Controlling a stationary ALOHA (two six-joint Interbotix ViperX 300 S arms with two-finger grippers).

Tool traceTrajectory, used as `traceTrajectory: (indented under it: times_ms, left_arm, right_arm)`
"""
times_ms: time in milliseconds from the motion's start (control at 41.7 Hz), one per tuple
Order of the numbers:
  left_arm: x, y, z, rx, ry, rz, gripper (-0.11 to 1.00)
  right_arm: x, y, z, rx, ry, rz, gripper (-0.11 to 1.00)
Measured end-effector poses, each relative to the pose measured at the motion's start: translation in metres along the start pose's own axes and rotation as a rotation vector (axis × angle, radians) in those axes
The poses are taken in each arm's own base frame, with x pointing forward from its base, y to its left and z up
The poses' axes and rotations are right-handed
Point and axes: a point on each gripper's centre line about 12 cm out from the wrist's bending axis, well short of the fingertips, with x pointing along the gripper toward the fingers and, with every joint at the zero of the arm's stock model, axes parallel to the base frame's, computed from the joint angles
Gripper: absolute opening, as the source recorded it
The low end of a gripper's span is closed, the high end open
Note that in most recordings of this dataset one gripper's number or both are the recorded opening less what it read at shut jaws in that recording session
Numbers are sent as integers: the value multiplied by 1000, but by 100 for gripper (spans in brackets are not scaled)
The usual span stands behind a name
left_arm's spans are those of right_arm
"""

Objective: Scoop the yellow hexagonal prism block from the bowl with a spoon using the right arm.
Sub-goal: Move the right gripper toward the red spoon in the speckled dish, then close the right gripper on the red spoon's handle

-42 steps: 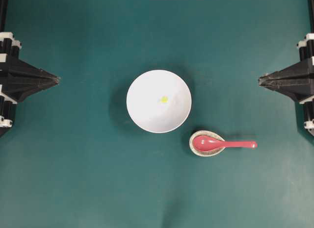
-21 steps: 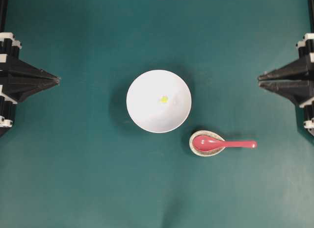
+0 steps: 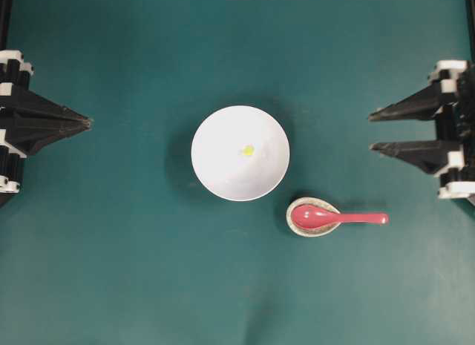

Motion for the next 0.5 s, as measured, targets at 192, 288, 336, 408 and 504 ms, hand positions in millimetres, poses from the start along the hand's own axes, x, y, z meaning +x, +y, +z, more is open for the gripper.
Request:
traceTrajectory:
  times_ms: [192, 288, 336, 408, 504]
  left_arm:
    - [0, 0, -1, -3, 8, 0, 0]
    - [0, 0, -1, -1, 8, 0, 0]
    - [0, 0, -1, 0, 8, 0, 0]
    - [0, 0, -1, -3, 6, 0, 0]
    - [0, 0, -1, -2, 8, 0, 0]
  right_arm:
    - [16, 8, -28, 19, 48, 34, 53]
    - [22, 10, -45, 39, 77, 35, 53]
    - [24, 10, -54, 50, 88, 32, 52]
    - [27, 14, -67, 66, 95, 35, 52]
    - [29, 20, -84, 84, 109, 43, 52]
